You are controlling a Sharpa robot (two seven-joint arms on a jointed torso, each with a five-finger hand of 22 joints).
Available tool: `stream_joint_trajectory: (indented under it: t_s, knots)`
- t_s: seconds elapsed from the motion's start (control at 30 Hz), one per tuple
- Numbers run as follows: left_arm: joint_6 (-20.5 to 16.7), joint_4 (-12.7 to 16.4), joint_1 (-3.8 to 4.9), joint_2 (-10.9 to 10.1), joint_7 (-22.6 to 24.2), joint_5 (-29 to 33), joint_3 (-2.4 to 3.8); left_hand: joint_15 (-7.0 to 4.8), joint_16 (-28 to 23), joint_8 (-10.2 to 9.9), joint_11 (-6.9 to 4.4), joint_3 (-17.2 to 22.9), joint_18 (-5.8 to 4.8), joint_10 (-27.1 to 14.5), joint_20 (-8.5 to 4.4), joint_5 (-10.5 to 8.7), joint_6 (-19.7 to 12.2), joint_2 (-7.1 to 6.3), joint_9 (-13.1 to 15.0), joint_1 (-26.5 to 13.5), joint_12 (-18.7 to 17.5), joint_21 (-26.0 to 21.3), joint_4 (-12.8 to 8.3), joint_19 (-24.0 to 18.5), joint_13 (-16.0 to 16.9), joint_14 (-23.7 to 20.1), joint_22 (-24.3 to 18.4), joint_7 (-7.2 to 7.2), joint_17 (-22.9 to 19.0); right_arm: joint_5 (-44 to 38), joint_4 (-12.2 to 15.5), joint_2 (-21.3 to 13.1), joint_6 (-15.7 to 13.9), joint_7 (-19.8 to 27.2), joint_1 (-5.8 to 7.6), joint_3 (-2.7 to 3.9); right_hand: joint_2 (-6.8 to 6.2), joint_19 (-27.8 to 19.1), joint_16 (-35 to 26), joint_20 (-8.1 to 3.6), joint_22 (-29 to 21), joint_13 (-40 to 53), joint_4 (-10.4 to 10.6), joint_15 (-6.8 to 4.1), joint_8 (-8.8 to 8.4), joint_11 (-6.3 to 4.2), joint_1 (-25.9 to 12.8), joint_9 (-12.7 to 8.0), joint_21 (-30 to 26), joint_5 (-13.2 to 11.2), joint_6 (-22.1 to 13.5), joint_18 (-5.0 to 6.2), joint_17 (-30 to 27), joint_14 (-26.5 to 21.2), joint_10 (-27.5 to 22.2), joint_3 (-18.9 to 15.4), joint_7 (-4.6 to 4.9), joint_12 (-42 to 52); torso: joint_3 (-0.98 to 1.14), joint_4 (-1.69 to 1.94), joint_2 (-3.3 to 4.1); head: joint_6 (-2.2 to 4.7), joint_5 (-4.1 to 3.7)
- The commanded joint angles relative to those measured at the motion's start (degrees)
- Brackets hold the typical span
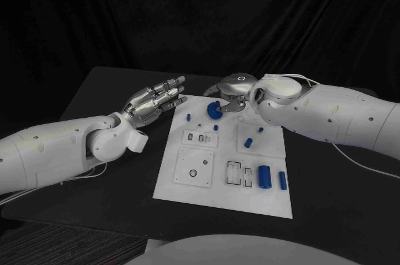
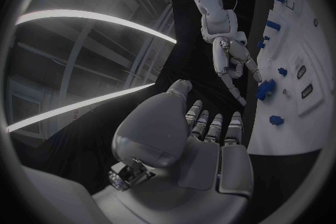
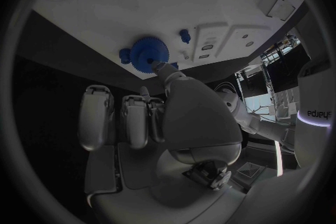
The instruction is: Assemble the parts on the task board
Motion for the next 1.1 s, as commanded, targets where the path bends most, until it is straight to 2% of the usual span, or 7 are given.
stream_joint_trajectory:
  t_s: [0.03, 0.1, 0.13, 0.3, 0.7, 0.93, 1.1]
  knots:
    - [0.9, 0.1, -0.02, 0.1, 0.6, 0.0, 0.05, 0.39, 0.2, 0.0, 0.04, 0.6, 1.01, -0.4, 0.6, 0.12, -0.5, 0.15, 0.0, 0.1, 0.3, 0.0, 0.0, 0.0, 0.0, -0.2, 0.1, 0.07, 0.1, -0.2, 0.7, -0.6, -3.9, 0.3, -0.21, 0.04, 0.0, 0.1, -0.3, 0.37, 5.5, 15.1, 0.1, 0.75, 1.54, 1.14, -1.0, 1.4, -0.2, -4.1, 7.2, -0.64, 10.6, 4.8, 6.0, -1.0, 1.01, 0.2, 0.01, -0.01, 0.02, 0.09, 0.0]
    - [0.9, 0.1, -0.02, 0.1, 0.6, 0.0, 0.05, 0.39, 0.2, 0.0, 0.04, 0.6, 1.01, -0.4, 0.6, 0.12, -0.5, 0.15, 0.0, 0.1, 0.3, 0.0, 0.0, 0.0, 0.0, -0.2, 0.1, 0.07, 0.1, -0.2, 1.0, -1.0, -4.8, 0.5, -0.24, 0.04, -0.05, 0.2, -0.3, 0.46, 5.6, 15.1, 0.2, 0.83, 1.63, 1.23, -1.1, 1.4, -0.2, -4.6, 7.5, -0.64, 10.7, 4.8, 6.0, -1.1, 1.09, 0.2, 0.01, -0.01, 0.02, 0.13, 0.06]
    - [0.9, 0.1, -0.02, 0.0, 0.6, 0.0, 0.05, 0.4, 0.2, 0.0, 0.04, 0.6, 1.01, -0.4, 0.61, 0.11, -0.5, 0.21, 0.0, 0.1, 0.3, 0.0, -0.1, 0.0, 0.0, -0.2, 0.1, 0.07, 0.1, -0.2, 1.3, -1.3, -5.4, 0.6, -0.28, 0.03, -0.47, 0.3, -0.3, 0.72, 5.8, 15.1, 0.7, 1.07, 2.46, 1.51, -2.0, 1.7, -0.1, -7.5, 9.1, -0.69, 10.7, 4.8, 6.0, -2.1, 1.42, 0.2, 0.02, 0.0, 0.03, 0.17, 0.1]
    - [0.8, 0.1, -0.03, -0.2, 0.5, 0.0, 0.05, 0.4, 0.2, 0.0, 0.04, 0.8, 1.0, -0.4, 0.61, 0.1, -0.6, 0.28, 0.0, 0.1, 0.3, 0.0, -0.1, 0.0, 0.0, -0.2, 0.1, 0.08, 0.0, -0.2, 2.6, -2.7, -6.7, 0.3, -0.55, 0.03, -1.49, 0.5, -0.4, 1.36, 6.0, 15.1, 2.2, 1.78, 4.04, 2.35, -3.8, 2.8, -0.1, -12.7, 11.4, -0.73, 10.6, 4.8, 6.0, -4.4, 2.45, 0.2, 0.02, -0.02, 0.02, 0.22, 0.18]
    - [1.1, 0.0, -0.05, -0.2, 0.3, 0.0, 0.05, 0.39, 0.2, 0.0, 0.02, 1.2, 1.0, -0.5, 0.63, 0.06, -0.7, 0.51, 0.0, 0.1, 0.3, 0.0, -0.3, 0.0, 0.0, -0.2, 0.0, 0.08, 0.0, -0.2, 3.3, -4.2, -5.2, -2.1, -1.02, 0.03, -2.59, 0.4, -0.6, 1.96, 6.1, 15.1, 4.7, 2.36, 8.34, 3.03, -4.2, 5.7, -0.4, -15.4, 11.3, -0.66, 10.4, 4.7, 6.0, -6.5, 3.19, 0.2, 0.01, -0.07, 0.0, 0.32, 0.02]
    - [1.0, 0.1, -0.07, -0.2, 0.3, 0.0, 0.05, 0.39, 0.2, 0.0, 0.03, 1.3, 1.0, -0.5, 0.63, 0.05, -0.7, 0.55, 0.0, 0.2, 0.3, 0.0, -0.3, 0.0, 0.0, -0.2, 0.0, 0.08, 0.0, -0.2, 3.1, -3.9, -3.9, -2.7, -1.19, 0.03, -2.51, 0.4, -0.5, 2.05, 6.1, 15.1, 5.7, 2.39, 11.16, 3.02, -3.8, 7.6, -0.6, -15.4, 11.1, -0.63, 10.5, 4.8, 6.0, -6.8, 3.1, 0.2, 0.0, -0.02, 0.0, 0.48, -0.1]
    - [1.0, 0.1, -0.07, -0.2, 0.3, 0.0, 0.05, 0.39, 0.1, 0.0, 0.03, 1.4, 1.0, -0.5, 0.63, 0.03, -0.7, 0.57, 0.0, 0.2, 0.3, 0.0, -0.4, 0.0, 0.0, -0.2, 0.0, 0.07, 0.0, -0.2, 2.4, -3.4, -3.4, -2.7, -1.36, 0.03, -2.26, 0.5, -0.5, 2.01, 6.3, 15.1, 6.0, 2.32, 12.04, 2.93, -3.6, 8.2, -0.5, -14.2, 10.4, -0.65, 10.5, 4.8, 6.0, -6.8, 3.01, 0.2, 0.0, 0.03, 0.02, 0.58, 0.04]
